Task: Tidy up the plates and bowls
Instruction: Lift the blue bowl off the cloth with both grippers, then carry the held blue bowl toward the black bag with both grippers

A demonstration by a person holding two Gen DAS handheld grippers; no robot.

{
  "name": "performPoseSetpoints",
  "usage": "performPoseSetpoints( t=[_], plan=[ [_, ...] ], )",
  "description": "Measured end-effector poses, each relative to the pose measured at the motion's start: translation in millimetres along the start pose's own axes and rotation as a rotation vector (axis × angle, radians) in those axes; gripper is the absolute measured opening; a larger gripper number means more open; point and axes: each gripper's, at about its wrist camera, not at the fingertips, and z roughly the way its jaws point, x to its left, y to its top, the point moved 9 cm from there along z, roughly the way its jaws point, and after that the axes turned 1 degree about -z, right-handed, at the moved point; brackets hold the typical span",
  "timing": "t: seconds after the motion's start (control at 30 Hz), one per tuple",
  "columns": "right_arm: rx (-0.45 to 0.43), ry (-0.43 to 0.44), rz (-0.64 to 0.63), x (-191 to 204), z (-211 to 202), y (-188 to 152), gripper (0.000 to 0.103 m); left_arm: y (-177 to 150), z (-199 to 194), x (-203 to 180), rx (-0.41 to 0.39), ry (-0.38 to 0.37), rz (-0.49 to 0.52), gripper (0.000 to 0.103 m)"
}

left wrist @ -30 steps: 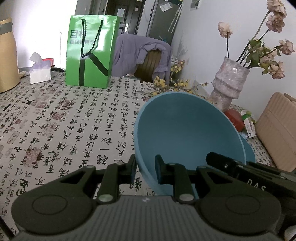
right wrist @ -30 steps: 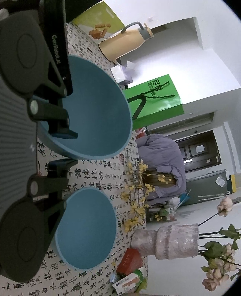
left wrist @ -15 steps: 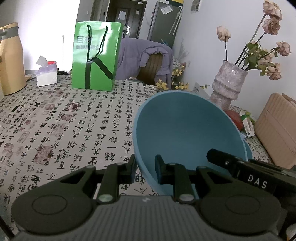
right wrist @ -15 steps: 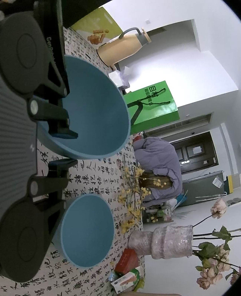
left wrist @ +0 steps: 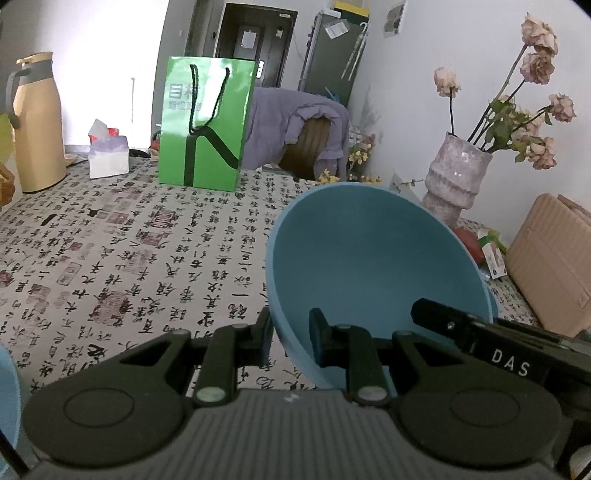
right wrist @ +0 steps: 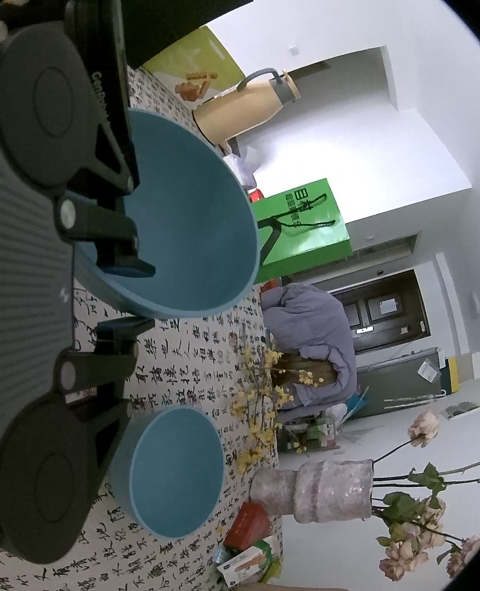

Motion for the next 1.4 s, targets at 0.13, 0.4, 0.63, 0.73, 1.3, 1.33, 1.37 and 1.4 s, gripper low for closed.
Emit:
performPoseSetpoints(
  t=[0.13, 0.4, 0.63, 0.73, 1.3, 1.33, 1.37, 1.4],
  plan=[
    [-0.003, 0.005, -0.001, 5, -3, -2, 0.022, -1, -7, 4, -0.008, 0.003, -0.004, 0.021],
    [-0.007, 0.011, -0.002, 16, -10, -5, 0.022, -3, -20, 13, -0.022, 0.007, -0.011, 0.021],
    [-0.005, 0.019, -0.011, 27, -13, -8, 0.022, -4, -31, 21, -0.031, 0.013, -0.018, 0.021],
    [-0.007, 0.024, -0.016, 33, -15, -9, 0.022, -4, -36, 25, -0.038, 0.018, -0.021, 0.021],
    [-0.007, 0.052, -0.048, 65, -23, -15, 0.022, -6, -62, 51, -0.069, 0.038, -0.049, 0.021],
    [-0.008, 0.053, -0.051, 67, -23, -16, 0.022, -6, -63, 53, -0.072, 0.039, -0.051, 0.021],
    [-0.008, 0.055, -0.053, 69, -24, -16, 0.022, -6, -65, 54, -0.074, 0.041, -0.051, 0.021],
    [-0.009, 0.057, -0.055, 71, -24, -16, 0.022, -6, -66, 56, -0.076, 0.042, -0.052, 0.021]
  ],
)
